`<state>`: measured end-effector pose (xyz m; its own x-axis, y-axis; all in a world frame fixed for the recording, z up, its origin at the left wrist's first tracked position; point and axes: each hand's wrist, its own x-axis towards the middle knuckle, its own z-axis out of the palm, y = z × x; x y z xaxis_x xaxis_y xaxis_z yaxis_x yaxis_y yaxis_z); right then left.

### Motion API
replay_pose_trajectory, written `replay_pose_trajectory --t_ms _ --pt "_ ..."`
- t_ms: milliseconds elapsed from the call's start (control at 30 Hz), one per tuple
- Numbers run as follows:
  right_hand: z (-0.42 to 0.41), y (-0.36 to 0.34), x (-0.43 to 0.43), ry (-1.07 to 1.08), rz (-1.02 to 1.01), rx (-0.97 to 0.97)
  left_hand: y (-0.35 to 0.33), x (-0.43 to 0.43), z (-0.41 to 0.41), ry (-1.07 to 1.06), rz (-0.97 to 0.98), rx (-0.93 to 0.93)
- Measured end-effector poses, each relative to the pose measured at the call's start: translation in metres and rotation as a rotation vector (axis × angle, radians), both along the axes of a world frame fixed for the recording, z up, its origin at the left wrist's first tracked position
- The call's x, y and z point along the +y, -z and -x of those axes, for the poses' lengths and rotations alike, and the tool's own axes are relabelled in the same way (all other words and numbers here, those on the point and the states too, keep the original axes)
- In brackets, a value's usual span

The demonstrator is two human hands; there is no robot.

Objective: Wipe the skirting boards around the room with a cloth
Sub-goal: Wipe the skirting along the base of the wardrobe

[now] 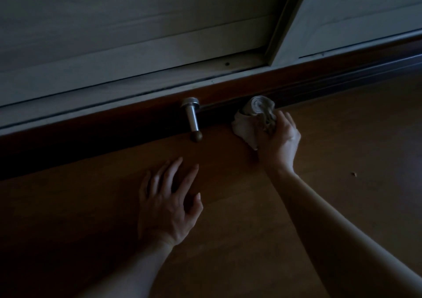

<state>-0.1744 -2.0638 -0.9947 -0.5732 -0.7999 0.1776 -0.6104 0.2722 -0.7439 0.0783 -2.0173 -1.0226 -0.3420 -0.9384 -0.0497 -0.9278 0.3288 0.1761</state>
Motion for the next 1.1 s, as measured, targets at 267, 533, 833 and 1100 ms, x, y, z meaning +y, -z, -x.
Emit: replay_pose_trajectory --t_ms 267,533,833,1100 --pt "0.027 0.001 0.0 0.042 -0.021 -0.001 -0.005 0.0 0.002 -0.015 -0.039 0.011" --pt "0.01 0.001 0.003 -0.024 0.002 -0.026 -0.006 0.001 0.002 -0.015 -0.073 0.005" --pt "0.069 -0.002 0.003 0.123 -0.015 0.003 -0.005 0.002 0.004 -0.033 -0.042 0.059" --pt "0.084 0.001 0.005 0.106 -0.003 -0.041 -0.004 0.004 0.006 -0.039 -0.033 0.047"
